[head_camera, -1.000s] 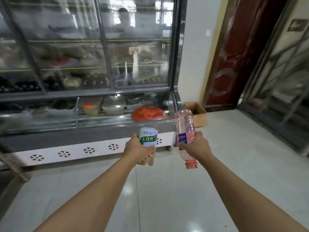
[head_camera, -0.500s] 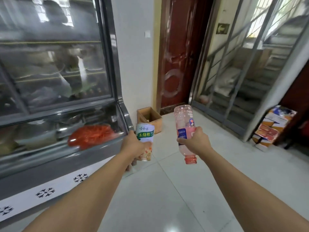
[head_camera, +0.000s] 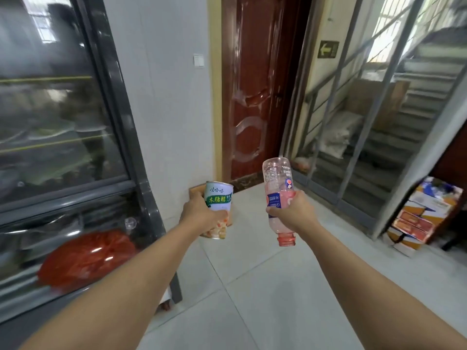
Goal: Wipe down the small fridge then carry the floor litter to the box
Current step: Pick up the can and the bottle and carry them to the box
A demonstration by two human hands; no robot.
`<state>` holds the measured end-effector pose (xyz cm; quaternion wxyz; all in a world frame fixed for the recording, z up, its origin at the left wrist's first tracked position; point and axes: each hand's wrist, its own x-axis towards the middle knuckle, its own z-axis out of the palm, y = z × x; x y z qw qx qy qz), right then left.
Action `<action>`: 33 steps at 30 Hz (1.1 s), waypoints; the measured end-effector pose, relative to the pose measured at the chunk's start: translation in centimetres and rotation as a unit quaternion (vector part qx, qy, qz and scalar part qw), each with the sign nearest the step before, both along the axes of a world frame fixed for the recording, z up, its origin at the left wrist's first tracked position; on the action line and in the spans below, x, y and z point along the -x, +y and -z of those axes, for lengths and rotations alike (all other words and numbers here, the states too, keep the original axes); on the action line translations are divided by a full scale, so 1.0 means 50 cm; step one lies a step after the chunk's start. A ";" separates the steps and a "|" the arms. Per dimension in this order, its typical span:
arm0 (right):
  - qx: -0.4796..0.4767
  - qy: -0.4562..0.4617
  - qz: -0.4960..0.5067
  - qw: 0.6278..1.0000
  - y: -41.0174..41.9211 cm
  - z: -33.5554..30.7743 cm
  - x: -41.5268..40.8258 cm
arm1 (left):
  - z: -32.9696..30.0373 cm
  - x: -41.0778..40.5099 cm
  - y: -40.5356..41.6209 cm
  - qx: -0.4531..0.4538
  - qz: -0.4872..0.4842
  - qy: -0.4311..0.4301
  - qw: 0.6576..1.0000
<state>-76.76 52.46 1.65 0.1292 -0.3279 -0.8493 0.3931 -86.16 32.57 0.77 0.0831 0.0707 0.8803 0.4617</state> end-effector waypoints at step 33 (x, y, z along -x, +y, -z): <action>-0.025 -0.122 -0.164 0.979 0.477 0.138 1.345 | 0.136 1.195 0.440 0.001 -0.156 -0.068 0.985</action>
